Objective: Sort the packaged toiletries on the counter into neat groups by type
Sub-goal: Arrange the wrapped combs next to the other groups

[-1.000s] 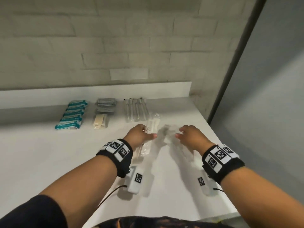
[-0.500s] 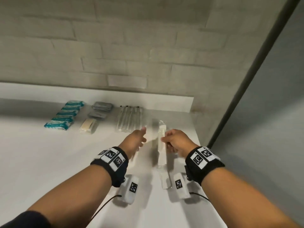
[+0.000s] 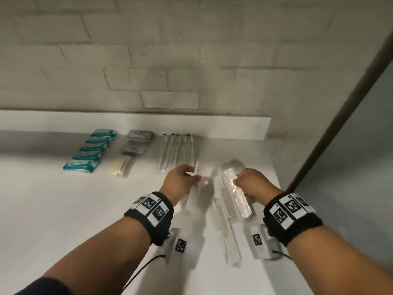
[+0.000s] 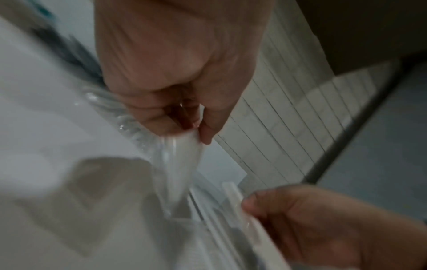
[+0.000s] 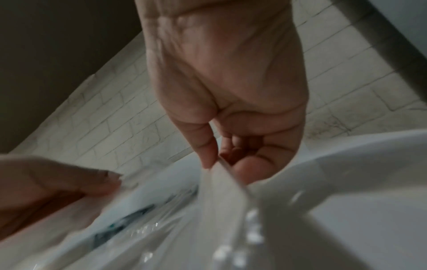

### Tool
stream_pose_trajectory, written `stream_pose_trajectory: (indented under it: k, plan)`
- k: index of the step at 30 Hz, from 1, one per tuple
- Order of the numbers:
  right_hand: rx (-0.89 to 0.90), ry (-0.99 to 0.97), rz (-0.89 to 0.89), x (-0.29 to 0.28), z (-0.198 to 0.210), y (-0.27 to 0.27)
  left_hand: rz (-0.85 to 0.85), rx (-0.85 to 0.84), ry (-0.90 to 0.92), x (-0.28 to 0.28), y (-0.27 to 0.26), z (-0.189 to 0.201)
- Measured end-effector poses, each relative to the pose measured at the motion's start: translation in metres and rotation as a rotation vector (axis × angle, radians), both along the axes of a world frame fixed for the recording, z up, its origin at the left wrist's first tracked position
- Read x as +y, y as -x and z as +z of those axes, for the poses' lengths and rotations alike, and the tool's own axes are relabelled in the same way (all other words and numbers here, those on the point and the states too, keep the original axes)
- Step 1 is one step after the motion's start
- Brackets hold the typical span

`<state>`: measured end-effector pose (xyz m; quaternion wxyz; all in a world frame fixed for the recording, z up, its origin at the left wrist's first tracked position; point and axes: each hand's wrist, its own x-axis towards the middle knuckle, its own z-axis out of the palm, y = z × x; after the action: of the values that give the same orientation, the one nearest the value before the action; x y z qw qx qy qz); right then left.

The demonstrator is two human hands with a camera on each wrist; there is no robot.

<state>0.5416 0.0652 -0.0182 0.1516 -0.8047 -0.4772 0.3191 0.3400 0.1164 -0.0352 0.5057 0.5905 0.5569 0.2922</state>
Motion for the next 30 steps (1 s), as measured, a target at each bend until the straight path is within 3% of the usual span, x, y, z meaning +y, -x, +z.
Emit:
stream_pose_trajectory:
  k: [3,6,11,15,17,19,24,26,30]
  plan:
    - [0.259,-0.063,-0.144,0.003,-0.002,-0.009,-0.122,0.415,-0.255,0.014,-0.01,0.005]
    - [0.344,-0.104,-0.162,0.007,-0.003,-0.016,-0.209,0.603,-0.326,0.033,-0.03,0.006]
    - [0.278,-0.188,-0.133,0.028,0.009,-0.025,-0.319,0.713,-0.257,0.065,-0.067,0.011]
    - [0.16,-0.319,-0.057,0.054,0.028,-0.03,-0.284,0.704,-0.198,0.089,-0.088,0.011]
    - [0.218,-0.299,-0.086,0.065,0.028,-0.032,-0.285,0.646,-0.145,0.097,-0.09,0.009]
    - [0.316,-0.231,-0.129,0.074,0.021,-0.036,-0.344,0.698,-0.187,0.103,-0.083,0.005]
    - [-0.299,0.0,0.341,0.067,0.011,-0.048,-0.593,1.034,-0.472,0.096,-0.05,0.002]
    - [-0.423,0.116,0.514,0.067,0.003,-0.046,-0.712,1.175,-0.528,0.091,-0.046,0.001]
    - [-0.526,0.148,0.564,0.078,-0.005,-0.031,-0.737,1.236,-0.554,0.091,-0.051,-0.002]
